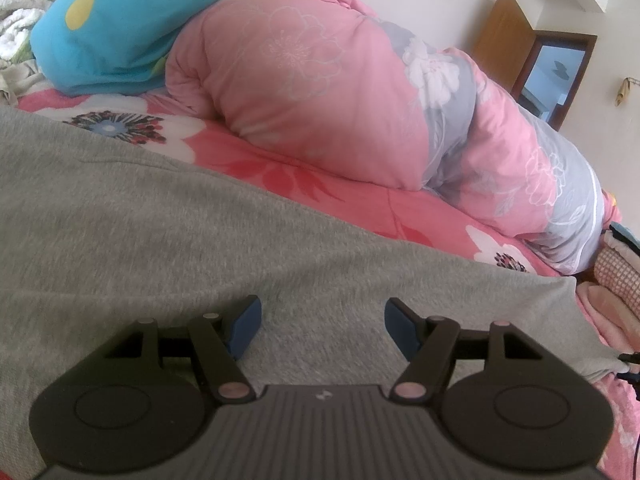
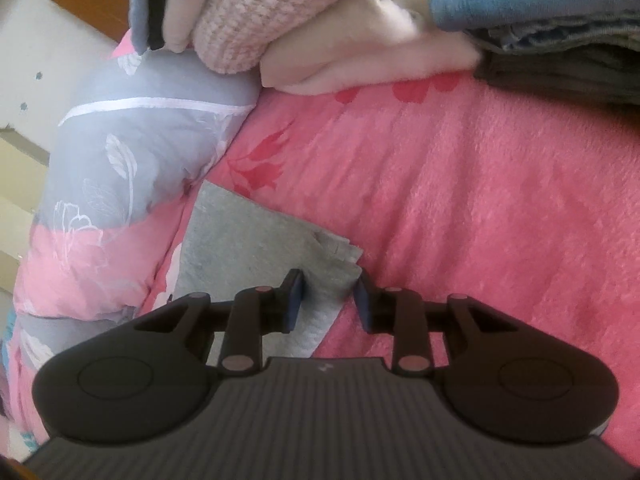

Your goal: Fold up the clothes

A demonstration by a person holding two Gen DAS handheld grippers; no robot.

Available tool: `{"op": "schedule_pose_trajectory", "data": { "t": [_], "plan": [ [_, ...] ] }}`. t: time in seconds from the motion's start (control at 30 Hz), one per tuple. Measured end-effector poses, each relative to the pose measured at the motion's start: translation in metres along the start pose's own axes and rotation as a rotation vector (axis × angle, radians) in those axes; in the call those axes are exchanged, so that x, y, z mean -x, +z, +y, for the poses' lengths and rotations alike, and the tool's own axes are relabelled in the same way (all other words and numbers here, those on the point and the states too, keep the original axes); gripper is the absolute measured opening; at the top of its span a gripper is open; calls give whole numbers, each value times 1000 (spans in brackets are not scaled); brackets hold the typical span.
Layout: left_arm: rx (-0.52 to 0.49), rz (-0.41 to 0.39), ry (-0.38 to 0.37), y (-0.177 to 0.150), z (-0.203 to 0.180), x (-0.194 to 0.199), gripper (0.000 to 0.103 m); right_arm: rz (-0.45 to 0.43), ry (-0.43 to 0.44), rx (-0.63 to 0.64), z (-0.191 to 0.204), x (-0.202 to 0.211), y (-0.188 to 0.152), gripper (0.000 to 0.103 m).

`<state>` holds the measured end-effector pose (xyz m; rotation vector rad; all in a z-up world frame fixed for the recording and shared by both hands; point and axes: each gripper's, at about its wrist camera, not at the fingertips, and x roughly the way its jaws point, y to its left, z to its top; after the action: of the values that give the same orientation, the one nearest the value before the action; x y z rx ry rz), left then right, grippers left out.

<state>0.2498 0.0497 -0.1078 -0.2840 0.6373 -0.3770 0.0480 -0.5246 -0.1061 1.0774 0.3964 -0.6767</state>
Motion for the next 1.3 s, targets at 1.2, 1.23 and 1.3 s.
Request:
{"op": "schedule_pose_trajectory", "data": {
  "t": [1.2, 1.23, 1.3],
  "plan": [
    [-6, -2, 4, 0, -1, 0, 70, 3, -61, 695, 89, -4, -42, 34],
    [-4, -2, 2, 0, -1, 0, 70, 12, -65, 739, 89, -11, -47, 31],
    [1, -2, -2, 0, 0, 1, 70, 63, -58, 845, 88, -24, -60, 30]
  ]
}}
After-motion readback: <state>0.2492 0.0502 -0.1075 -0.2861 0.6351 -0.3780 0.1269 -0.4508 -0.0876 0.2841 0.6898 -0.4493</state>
